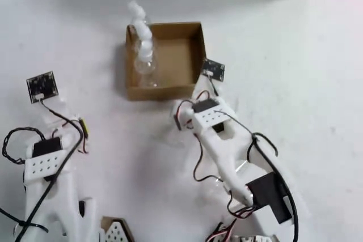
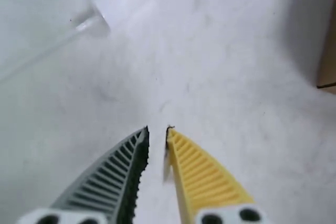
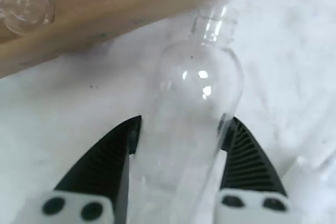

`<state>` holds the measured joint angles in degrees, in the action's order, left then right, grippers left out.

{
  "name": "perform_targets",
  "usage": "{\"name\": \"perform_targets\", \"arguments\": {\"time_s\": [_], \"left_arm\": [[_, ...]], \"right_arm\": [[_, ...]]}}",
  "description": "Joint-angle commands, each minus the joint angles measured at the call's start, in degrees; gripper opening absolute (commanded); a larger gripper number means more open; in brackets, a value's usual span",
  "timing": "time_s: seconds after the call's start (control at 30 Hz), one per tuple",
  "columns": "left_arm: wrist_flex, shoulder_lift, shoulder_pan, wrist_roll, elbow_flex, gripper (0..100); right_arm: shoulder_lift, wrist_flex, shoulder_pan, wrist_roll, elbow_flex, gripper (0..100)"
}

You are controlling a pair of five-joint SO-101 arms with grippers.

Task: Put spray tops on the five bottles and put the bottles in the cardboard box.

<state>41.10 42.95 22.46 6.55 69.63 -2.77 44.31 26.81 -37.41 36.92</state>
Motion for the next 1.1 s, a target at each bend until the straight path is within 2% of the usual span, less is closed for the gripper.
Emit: {"name": "perform_targets", "arguments": {"time_s": [0.0, 0.37, 0.6, 0.7, 0.93, 1.07], "left_arm": [[-5.1, -0.5, -0.3, -0.7, 1.8, 7], [-5.9, -0.5, -0.3, -2.0, 2.4, 7], [-6.2, -0.5, -0.4, -3.5, 3.2, 7], [-6.2, -0.5, -0.4, -3.7, 3.3, 7], [-7.7, -0.5, -0.4, -3.8, 3.7, 7], [-9.9, -0.5, -0.6, -3.8, 4.7, 7]], "right_arm": [[-0.6, 7.5, -4.2, 6.1, -6.2, 3.3], [-0.6, 26.1, -12.8, 9.0, -18.6, 2.1], [-0.6, 32.8, -22.5, 19.3, -27.6, 1.7], [-0.6, 36.0, -26.6, 25.9, -29.8, 1.8], [-0.1, 36.5, -38.0, 47.4, -30.0, 1.7], [-0.6, 36.7, -43.6, 55.5, -28.9, 1.7]]}}
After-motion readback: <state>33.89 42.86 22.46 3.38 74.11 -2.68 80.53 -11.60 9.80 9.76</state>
